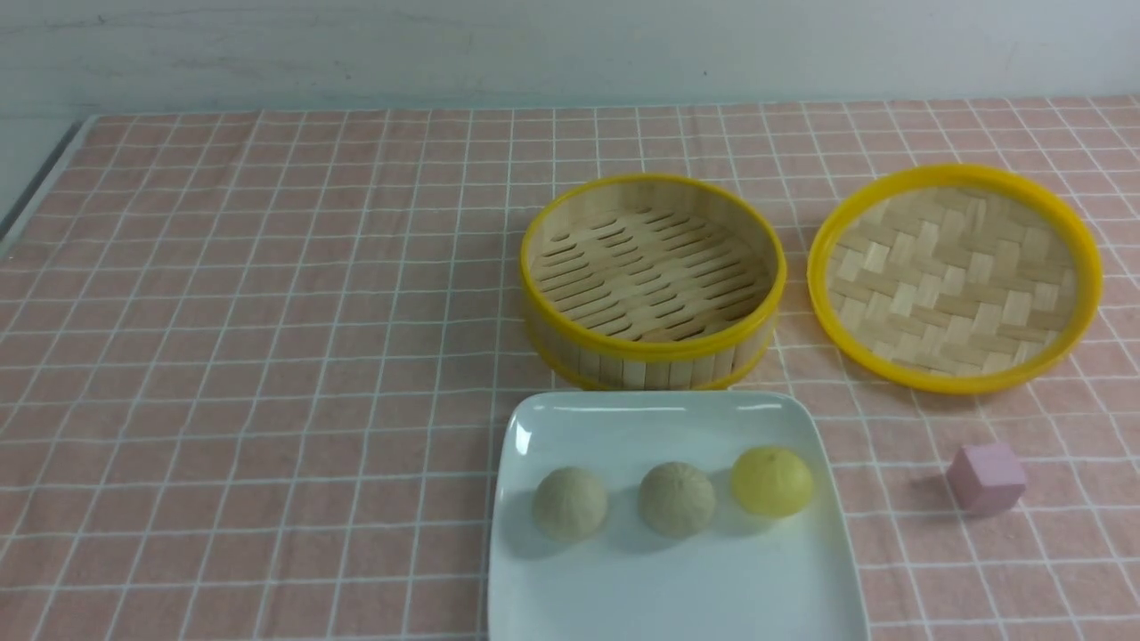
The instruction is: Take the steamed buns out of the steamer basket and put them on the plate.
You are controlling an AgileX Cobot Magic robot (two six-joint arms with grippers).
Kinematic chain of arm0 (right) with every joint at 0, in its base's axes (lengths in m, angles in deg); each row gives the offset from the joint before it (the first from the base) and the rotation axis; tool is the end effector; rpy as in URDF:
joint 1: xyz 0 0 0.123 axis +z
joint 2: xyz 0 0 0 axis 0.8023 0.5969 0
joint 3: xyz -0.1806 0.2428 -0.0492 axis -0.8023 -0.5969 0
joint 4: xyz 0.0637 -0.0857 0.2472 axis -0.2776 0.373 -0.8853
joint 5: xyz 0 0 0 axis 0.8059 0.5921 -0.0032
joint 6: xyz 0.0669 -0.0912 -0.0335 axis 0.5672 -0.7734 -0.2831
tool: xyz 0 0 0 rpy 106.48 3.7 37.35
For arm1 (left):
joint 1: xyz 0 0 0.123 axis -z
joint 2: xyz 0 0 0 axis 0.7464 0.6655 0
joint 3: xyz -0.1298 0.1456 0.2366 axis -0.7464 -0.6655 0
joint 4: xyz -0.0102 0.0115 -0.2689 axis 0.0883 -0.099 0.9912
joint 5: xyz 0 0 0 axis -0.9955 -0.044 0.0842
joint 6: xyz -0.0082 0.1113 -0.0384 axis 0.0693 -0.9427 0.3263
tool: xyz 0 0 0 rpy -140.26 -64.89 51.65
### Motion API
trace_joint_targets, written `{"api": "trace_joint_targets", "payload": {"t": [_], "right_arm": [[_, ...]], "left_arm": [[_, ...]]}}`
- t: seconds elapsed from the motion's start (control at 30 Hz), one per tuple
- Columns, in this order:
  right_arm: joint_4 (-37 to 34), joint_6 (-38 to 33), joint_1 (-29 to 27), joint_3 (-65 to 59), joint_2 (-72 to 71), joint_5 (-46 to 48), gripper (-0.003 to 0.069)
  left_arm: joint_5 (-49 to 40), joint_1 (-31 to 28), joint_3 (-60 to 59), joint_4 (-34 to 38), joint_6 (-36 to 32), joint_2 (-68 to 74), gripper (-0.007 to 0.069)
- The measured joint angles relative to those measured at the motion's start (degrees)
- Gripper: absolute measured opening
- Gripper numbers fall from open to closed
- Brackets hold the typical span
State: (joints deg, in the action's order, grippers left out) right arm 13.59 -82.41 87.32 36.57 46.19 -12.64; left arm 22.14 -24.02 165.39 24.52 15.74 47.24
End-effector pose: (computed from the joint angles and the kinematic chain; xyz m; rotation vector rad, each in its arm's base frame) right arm 0.0260 -0.0139 0.5076 -0.3973 1.7482 0.2028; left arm 0.3676 -0.1429 0.4978 0.4068 1.8941 -0.0310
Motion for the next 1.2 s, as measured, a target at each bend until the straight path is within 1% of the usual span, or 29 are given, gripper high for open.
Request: {"api": "trace_joint_targets", "payload": {"t": [0.03,0.07,0.17,0.23,0.37,0.43,0.47,0.5,0.53,0.57,0.67,0.73,0.8,0.83,0.87,0.9,0.97,1.03,1.13,1.2], "right_arm": [[-1.1,-0.1,0.0,-1.8,-0.8,-0.1,0.0453],[-2.5,-0.2,0.0,-7.1,-3.1,-0.7,0.0453],[-3.4,1.3,0.0,-17.4,-6.8,-3.9,0.0453],[-3.5,4.5,0.0,-24.0,-9.3,-7.9,0.0453],[-2.2,14.1,0.0,-36.6,-14.9,-19.6,0.0453],[1.4,18.4,0.0,-41.8,-16.8,-24.3,0.0453],[4.2,20.8,0.0,-44.7,-17.4,-25.8,0.0453],[6.3,22.4,0.0,-45.7,-17.6,-26.2,0.0453],[6.9,22.8,0.0,-46.3,-17.6,-26.3,0.0453],[11.2,26.2,0.0,-48.0,-17.6,-26.3,0.0453],[18.7,33.5,0.0,-50.1,-17.6,-25.8,0.0450],[21.7,37.4,0.0,-50.8,-17.6,-25.2,0.0443],[26.9,46.7,0.0,-51.5,-17.6,-23.8,0.0420],[27.3,47.2,0.0,-51.7,-17.6,-23.8,0.0419],[29.4,50.2,0.0,-52.3,-17.6,-24.2,0.0400],[31.3,51.5,0.0,-53.1,-17.6,-25.5,0.0389],[34.0,51.7,0.0,-54.4,-17.6,-28.9,0.0372],[35.8,49.7,0.0,-56.2,-17.6,-35.7,0.0357],[36.2,45.3,0.0,-57.7,-17.6,-44.1,0.0347],[36.1,42.9,0.0,-57.9,-17.6,-47.4,0.0346]], "left_arm": [[0.1,0.0,0.0,0.1,0.0,0.0,0.0464],[0.1,0.0,0.0,0.2,0.0,0.0,0.0464],[0.2,0.0,0.0,0.5,0.0,0.0,0.0464],[-0.1,0.0,0.0,0.6,0.0,0.0,0.0464],[-0.6,0.0,0.0,1.0,0.0,0.0,0.0464],[-0.7,0.0,0.0,1.2,0.0,0.0,0.0464],[-0.7,0.1,0.0,1.4,0.0,0.0,0.0464],[-0.7,0.1,0.0,1.5,0.0,0.0,0.0464],[-0.7,0.1,0.0,1.5,0.0,0.0,0.0464],[-0.7,0.1,0.0,1.7,0.0,0.0,0.0464],[-0.8,0.1,0.0,1.8,0.0,0.0,0.0464],[-0.8,0.1,0.0,1.8,0.0,0.0,0.0464],[-0.7,0.1,0.0,1.8,0.0,0.0,0.0464],[-0.7,0.1,0.0,1.8,0.0,0.0,0.0464],[-0.5,0.1,0.0,1.8,0.0,0.0,0.0464],[-0.4,0.1,0.0,1.8,0.0,0.0,0.0464],[-0.3,0.1,0.0,1.8,-0.1,0.0,0.0464],[-0.2,0.1,0.0,1.8,-0.2,0.0,0.0462],[-0.2,0.1,0.0,1.8,-0.4,0.0,0.0456],[-0.2,0.1,0.0,1.8,-0.7,0.0,0.0446]]}}
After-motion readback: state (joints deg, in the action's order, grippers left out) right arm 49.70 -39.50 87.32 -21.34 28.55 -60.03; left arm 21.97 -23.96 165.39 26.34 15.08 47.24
